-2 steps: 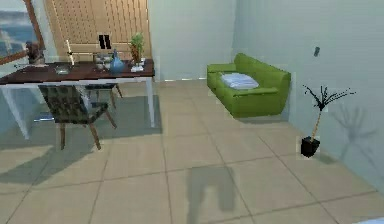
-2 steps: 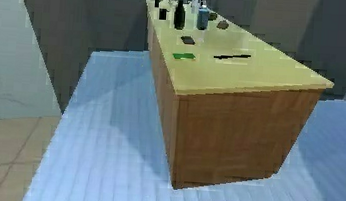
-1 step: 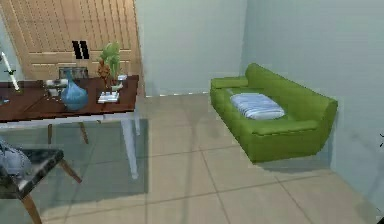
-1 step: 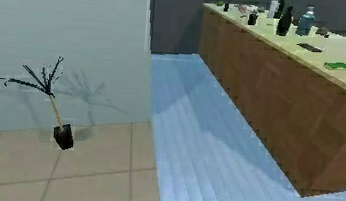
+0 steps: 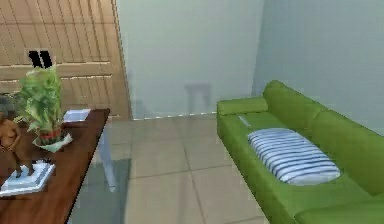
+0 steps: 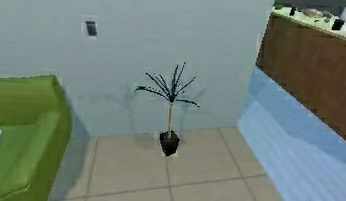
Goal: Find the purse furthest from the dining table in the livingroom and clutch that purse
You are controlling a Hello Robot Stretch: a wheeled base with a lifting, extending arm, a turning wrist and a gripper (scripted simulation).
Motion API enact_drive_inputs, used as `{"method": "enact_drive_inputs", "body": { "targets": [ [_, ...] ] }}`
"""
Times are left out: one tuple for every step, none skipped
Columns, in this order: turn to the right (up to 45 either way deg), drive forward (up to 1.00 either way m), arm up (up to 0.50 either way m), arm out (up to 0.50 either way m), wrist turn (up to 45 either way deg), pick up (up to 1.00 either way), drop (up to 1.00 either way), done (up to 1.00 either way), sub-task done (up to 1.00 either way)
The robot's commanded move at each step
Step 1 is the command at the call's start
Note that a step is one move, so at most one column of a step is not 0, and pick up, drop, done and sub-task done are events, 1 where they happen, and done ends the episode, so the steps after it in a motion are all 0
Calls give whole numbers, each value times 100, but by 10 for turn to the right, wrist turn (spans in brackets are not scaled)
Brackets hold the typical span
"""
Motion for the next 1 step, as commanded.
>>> {"method": "enact_drive_inputs", "body": {
  "targets": [
    [-450,0,0,0,0,0,0,0,0]
  ]
}}
